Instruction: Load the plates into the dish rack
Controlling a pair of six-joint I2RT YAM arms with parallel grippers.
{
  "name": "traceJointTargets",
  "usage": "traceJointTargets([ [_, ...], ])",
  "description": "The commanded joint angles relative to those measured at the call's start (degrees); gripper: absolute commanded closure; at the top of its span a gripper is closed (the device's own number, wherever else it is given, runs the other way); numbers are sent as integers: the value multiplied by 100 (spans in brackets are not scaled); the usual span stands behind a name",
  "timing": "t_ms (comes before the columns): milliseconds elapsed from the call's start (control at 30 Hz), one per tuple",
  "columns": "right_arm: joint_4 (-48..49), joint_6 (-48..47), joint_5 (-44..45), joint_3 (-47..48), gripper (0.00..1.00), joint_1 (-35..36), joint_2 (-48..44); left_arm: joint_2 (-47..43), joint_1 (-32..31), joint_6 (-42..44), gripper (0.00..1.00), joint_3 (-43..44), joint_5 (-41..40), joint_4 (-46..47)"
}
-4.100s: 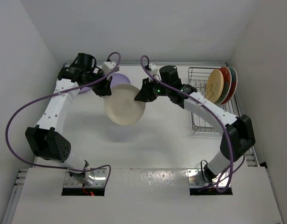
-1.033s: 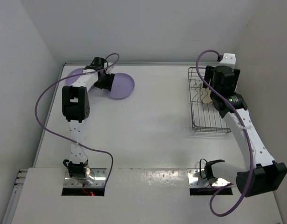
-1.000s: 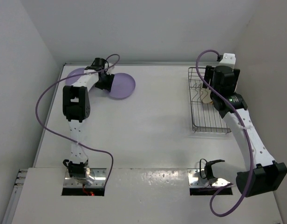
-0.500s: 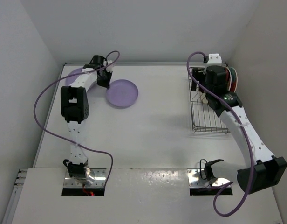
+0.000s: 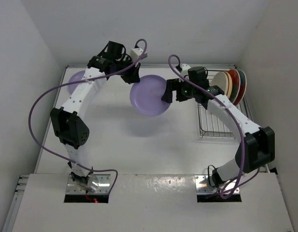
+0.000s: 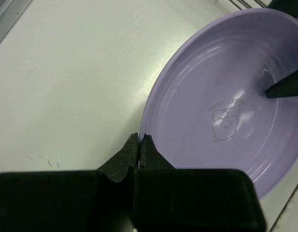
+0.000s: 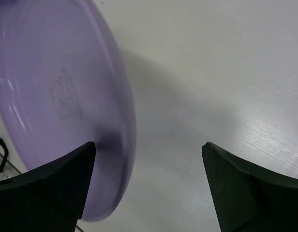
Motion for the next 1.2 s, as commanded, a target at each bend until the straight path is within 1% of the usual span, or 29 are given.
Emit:
traceJointTargets([
  [0,327,418,-473,289,10,-27,112,-21,132,180,100,65,525,-469],
  [100,151,383,-253,342,13,-36,227,-21,79,180,100,12,639,-532],
  [133,124,382,-235,333,16,-54,227,-21,79,180,100,12,640,-532],
  [167,159,382,-235,298,20,-36,227,-21,79,180,100,12,640,-584],
  [200,272,461,-287,237,42,-45,253,-21,79,233,100,12,640,-584],
  [233,326,557,-462,158,54,-36,253,-21,27,233,100,65,640,-584],
  [267,613,593,-742,70,68,-45,244,-21,26,233,100,65,640,-584],
  [333,782,803,-1033,0,90,-28,270,-21,26,180,100,127,640,-584],
  [367,844,865,-1357,-62,96,-45,253,-21,26,180,100,196,640,-584],
  [400,1010,892,-1412,-80,100,-45,253,31,26,128,100,197,701,-584],
  [500,1073,919,-1431,-124,100,-45,96,31,26,128,100,250,606,-584],
  [533,1056,927,-1248,-124,100,-62,60,31,26,67,93,250,422,-532],
  [567,1012,927,-1115,-133,100,-71,-1,31,26,66,74,250,333,-532],
  [600,959,927,-592,-107,100,-115,-37,31,26,66,46,250,228,-532],
  [633,794,919,-404,-98,100,-141,-202,84,26,5,3,250,-17,-532],
  [667,714,919,-219,-89,100,-176,-239,84,26,5,0,250,-150,-532],
  [700,513,910,496,-63,100,-307,-431,84,78,-82,0,250,-316,-532],
  [733,424,884,764,-54,100,-343,-502,84,140,-188,0,250,-475,-532],
  [767,345,788,1054,-45,100,-387,-625,136,193,-250,0,319,-816,-532],
  [800,231,735,1849,-27,100,-579,-687,137,254,-302,0,320,-967,-532],
  [833,90,577,2153,60,100,-633,-783,137,437,-355,0,320,-1212,-532],
  [900,-77,375,3292,122,100,-809,-916,137,623,-435,0,382,-1416,-532],
  [933,-78,104,3568,131,100,-931,-1038,137,815,-435,0,382,-1486,-532],
  [967,-35,-177,4197,166,100,-950,-1048,137,904,-435,0,329,-1539,-532],
  [1000,9,-545,4491,166,100,-976,-1057,85,992,-435,0,242,-1540,-532],
  [1033,192,-714,5285,166,100,-1037,-1048,84,1150,-435,0,241,-1540,-532],
  [1100,430,-1511,5792,79,100,-1038,-1039,14,1291,-435,0,83,-1540,-532],
  [1133,553,-1690,6134,35,100,-1073,-1013,14,1361,-435,0,-30,-1540,-532],
  [1167,668,-1796,6163,52,100,-1099,-978,-38,1493,-383,0,-84,-1409,-532],
])
